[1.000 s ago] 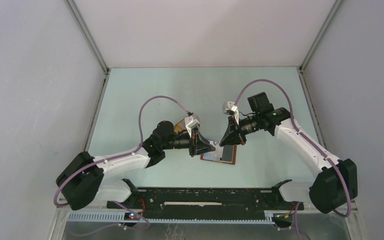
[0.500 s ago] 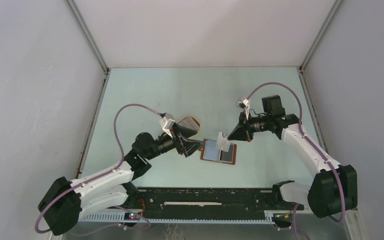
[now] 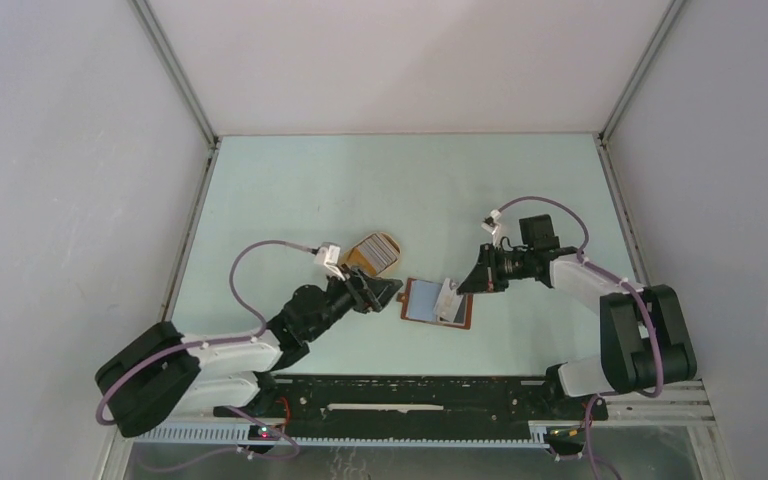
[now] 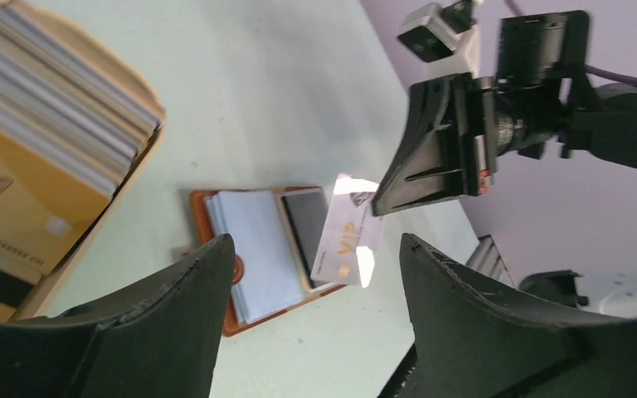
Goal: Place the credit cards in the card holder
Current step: Insert the credit card into the card holder.
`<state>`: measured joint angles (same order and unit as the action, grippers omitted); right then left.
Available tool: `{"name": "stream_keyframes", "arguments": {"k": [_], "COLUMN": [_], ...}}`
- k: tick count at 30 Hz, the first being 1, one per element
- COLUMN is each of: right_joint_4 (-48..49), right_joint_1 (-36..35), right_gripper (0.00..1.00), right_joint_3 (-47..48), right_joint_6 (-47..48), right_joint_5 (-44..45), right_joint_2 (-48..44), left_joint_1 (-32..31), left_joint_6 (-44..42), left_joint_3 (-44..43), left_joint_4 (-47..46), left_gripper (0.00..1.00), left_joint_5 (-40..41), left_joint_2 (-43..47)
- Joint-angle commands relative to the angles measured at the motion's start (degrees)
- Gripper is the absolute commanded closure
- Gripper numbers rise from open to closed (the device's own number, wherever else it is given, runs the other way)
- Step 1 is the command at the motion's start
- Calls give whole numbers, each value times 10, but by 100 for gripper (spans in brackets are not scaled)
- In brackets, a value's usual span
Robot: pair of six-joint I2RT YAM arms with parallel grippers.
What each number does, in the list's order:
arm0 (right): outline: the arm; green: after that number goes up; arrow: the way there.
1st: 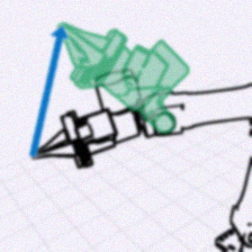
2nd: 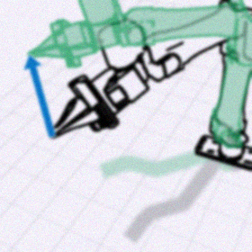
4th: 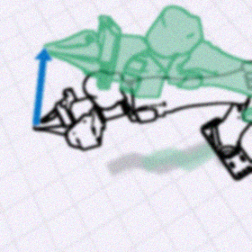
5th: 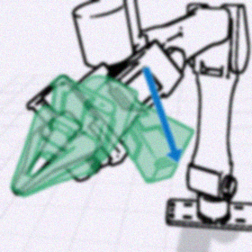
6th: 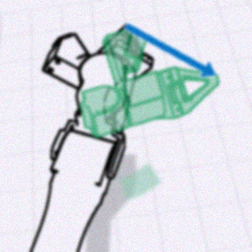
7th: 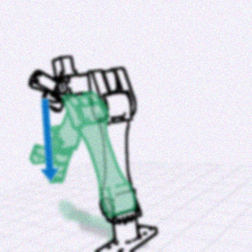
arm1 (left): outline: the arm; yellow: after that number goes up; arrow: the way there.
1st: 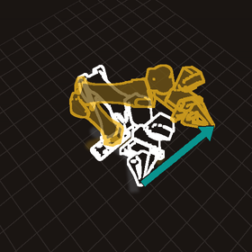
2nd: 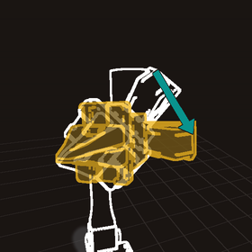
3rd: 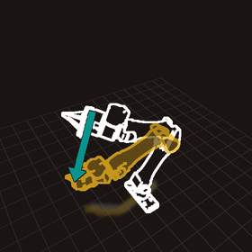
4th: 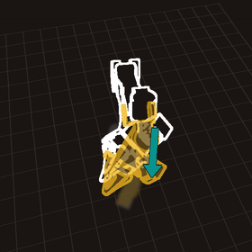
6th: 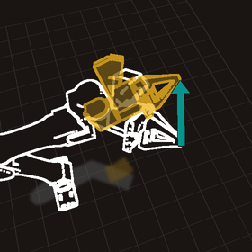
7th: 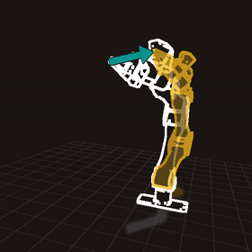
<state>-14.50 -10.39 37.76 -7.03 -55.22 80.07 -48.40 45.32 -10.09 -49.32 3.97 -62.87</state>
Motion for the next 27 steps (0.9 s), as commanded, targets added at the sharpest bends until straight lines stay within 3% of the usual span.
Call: {"name": "stream_keyframes", "arguments": {"k": [1, 11, 17, 27], "right_joint_4": [33, 34, 42, 39], "right_joint_1": [22, 38, 40, 42], "right_gripper": [100, 100, 100, 100], "right_joint_3": [25, 24, 25, 37], "right_joint_6": [-66, -79, -89, -95], "right_joint_5": [30, 29, 26, 16], "right_joint_2": [18, 60, 84, 113], "left_joint_1": [-17, -56, -70, -81], "left_joint_6": [53, 98, 113, 122], "left_joint_3": [-14, -58, -90, -125], "left_joint_4": [-42, -35, 66, 121], "left_gripper": [24, 43, 45, 49], "left_joint_5": [79, 105, 125, 110], "left_joint_2": [-70, -187, -199, -240]}}
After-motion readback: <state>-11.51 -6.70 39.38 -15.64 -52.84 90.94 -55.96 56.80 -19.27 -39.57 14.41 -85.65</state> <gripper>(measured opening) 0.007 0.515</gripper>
